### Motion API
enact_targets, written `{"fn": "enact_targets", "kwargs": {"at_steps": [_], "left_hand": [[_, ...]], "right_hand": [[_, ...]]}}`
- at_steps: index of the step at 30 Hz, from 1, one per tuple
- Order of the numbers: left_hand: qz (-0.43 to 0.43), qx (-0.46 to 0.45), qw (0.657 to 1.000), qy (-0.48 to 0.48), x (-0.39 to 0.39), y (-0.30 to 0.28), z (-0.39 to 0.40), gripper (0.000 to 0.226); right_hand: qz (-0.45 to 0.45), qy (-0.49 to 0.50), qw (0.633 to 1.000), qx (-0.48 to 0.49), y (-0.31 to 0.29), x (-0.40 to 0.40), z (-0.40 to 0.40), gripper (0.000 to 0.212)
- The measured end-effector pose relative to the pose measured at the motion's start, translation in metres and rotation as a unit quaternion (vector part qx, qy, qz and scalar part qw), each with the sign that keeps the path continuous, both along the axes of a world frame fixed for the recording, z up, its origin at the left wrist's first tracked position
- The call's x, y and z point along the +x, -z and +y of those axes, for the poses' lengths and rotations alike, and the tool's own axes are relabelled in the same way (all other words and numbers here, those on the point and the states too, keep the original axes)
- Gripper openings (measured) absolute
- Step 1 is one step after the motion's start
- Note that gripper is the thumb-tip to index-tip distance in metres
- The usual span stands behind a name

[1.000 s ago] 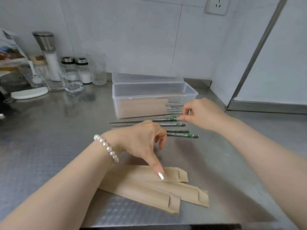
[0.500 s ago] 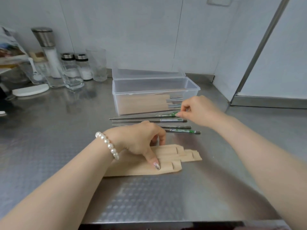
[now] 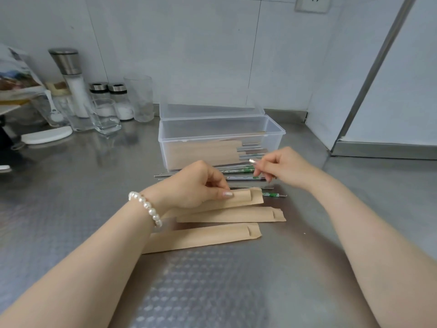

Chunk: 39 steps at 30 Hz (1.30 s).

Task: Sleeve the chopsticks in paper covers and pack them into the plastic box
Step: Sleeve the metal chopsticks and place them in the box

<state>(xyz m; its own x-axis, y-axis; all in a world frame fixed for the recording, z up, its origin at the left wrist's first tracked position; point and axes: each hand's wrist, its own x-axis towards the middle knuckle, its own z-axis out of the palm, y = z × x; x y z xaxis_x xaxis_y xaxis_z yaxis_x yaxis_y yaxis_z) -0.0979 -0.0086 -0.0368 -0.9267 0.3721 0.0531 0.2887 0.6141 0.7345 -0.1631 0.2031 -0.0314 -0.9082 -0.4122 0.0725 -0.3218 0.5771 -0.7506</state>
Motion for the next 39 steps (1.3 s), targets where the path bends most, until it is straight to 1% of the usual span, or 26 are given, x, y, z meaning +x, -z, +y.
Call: {"fn": "enact_targets", "kwargs": {"at_steps": [2,3,4,6,7,8,10,12,13,14,17,19,22,24,28,31,33,35,37,39], "left_hand": [[0.006,-0.003,1.0,-0.021,-0.002,0.0,-0.001,0.008],[0.009,-0.007,0.999,-0.03,-0.003,0.001,-0.002,0.008],[0.013,-0.011,0.999,-0.039,-0.003,0.001,-0.001,0.007],[0.019,-0.01,0.999,-0.05,-0.004,0.003,0.0,0.004],[0.021,-0.002,0.998,-0.052,-0.004,0.004,0.001,0.003],[0.024,0.005,0.998,-0.055,-0.004,0.005,0.002,0.006],[0.034,0.008,0.997,-0.068,-0.002,0.004,0.004,0.025],[0.067,-0.027,0.994,-0.084,-0.001,0.003,0.007,0.048],[0.092,-0.049,0.99,-0.094,0.0,0.003,0.009,0.054],[0.118,-0.063,0.986,-0.103,0.001,0.004,0.012,0.055],[0.193,-0.067,0.972,-0.116,0.002,0.008,0.019,0.043],[0.22,-0.054,0.968,-0.109,0.002,0.01,0.021,0.033],[0.233,-0.036,0.965,-0.114,0.002,0.011,0.019,0.027],[0.233,-0.043,0.965,-0.113,0.001,0.011,0.019,0.028],[0.231,-0.051,0.967,-0.1,0.001,0.012,0.021,0.028],[0.223,-0.045,0.966,-0.123,0.001,0.011,0.019,0.028],[0.212,-0.043,0.965,-0.149,-0.001,0.01,0.014,0.027],[0.199,-0.048,0.964,-0.169,-0.003,0.009,0.01,0.027],[0.194,-0.053,0.963,-0.181,-0.004,0.009,0.008,0.027],[0.192,-0.053,0.961,-0.189,-0.003,0.008,0.007,0.028]], "right_hand": [[-0.046,-0.037,0.998,-0.038,-0.008,0.008,-0.001,0.032],[-0.059,-0.059,0.996,-0.036,-0.011,0.011,-0.001,0.035],[-0.071,-0.083,0.994,-0.032,-0.013,0.014,-0.002,0.034],[-0.099,-0.12,0.987,-0.031,-0.011,0.017,-0.006,0.014],[-0.105,-0.127,0.986,-0.035,-0.009,0.018,-0.008,0.011],[-0.105,-0.122,0.986,-0.041,-0.008,0.019,-0.01,0.015],[-0.089,-0.084,0.991,-0.06,-0.005,0.02,-0.014,0.016],[-0.091,-0.043,0.991,-0.093,-0.004,0.021,-0.017,0.013],[-0.1,-0.032,0.989,-0.108,-0.003,0.022,-0.018,0.013],[-0.109,-0.027,0.987,-0.117,-0.002,0.023,-0.019,0.012],[-0.127,-0.02,0.982,-0.136,-0.001,0.023,-0.02,0.015],[-0.132,-0.02,0.98,-0.151,-0.001,0.021,-0.019,0.018],[-0.159,-0.053,0.972,-0.163,-0.004,0.022,-0.014,0.019],[-0.169,-0.062,0.971,-0.16,-0.004,0.022,-0.012,0.018],[-0.143,-0.032,0.977,-0.154,0.001,0.021,-0.015,0.017],[-0.099,-0.014,0.983,-0.152,0.001,0.019,-0.014,0.013],[-0.039,-0.001,0.992,-0.119,-0.003,0.014,-0.005,0.014],[-0.002,-0.003,0.999,-0.041,-0.007,0.009,0.009,0.018],[-0.03,-0.03,0.997,0.058,-0.007,0.007,0.022,0.02],[-0.061,-0.047,0.987,0.139,-0.004,0.005,0.029,0.02]]}}
